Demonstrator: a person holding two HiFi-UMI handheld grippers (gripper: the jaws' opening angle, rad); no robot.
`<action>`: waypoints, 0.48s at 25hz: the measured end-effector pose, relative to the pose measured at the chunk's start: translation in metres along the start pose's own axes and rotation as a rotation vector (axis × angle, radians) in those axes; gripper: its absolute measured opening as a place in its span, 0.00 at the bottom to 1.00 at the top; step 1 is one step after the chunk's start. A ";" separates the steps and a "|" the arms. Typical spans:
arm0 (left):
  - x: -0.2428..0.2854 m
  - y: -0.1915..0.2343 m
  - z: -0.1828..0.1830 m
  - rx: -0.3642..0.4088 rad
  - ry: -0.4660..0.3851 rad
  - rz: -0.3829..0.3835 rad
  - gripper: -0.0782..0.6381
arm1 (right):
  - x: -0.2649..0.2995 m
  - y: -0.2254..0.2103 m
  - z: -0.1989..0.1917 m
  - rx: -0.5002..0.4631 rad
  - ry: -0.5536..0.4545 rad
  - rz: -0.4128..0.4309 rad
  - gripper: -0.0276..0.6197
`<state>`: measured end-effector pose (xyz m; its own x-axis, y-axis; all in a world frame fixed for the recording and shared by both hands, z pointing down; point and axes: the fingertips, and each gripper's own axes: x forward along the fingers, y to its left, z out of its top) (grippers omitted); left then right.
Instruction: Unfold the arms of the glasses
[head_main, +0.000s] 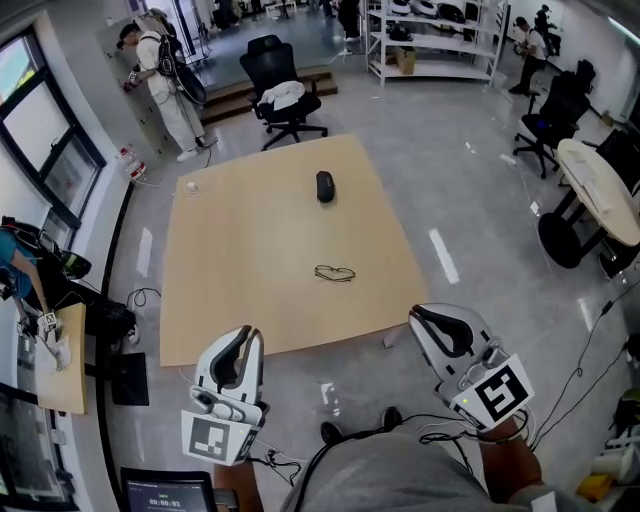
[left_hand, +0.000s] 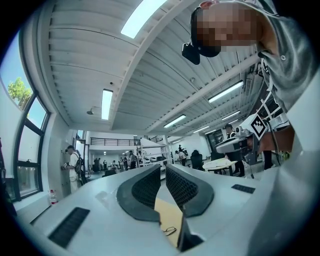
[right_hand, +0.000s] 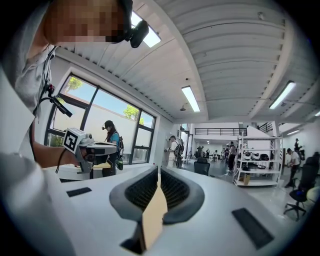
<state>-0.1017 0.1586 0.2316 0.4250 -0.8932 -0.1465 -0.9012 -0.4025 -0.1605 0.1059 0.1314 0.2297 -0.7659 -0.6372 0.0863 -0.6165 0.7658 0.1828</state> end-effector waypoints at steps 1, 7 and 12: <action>-0.002 0.003 -0.001 -0.002 -0.007 -0.007 0.16 | 0.003 0.004 -0.001 -0.001 0.005 -0.003 0.06; -0.022 0.028 -0.010 -0.012 -0.009 -0.037 0.16 | 0.020 0.033 -0.005 -0.008 0.038 -0.028 0.06; -0.028 0.038 -0.025 -0.030 0.004 -0.088 0.16 | 0.036 0.057 -0.011 0.002 0.063 -0.031 0.06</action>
<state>-0.1501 0.1632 0.2545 0.5027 -0.8548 -0.1291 -0.8624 -0.4855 -0.1436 0.0453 0.1516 0.2535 -0.7333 -0.6648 0.1424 -0.6403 0.7457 0.1840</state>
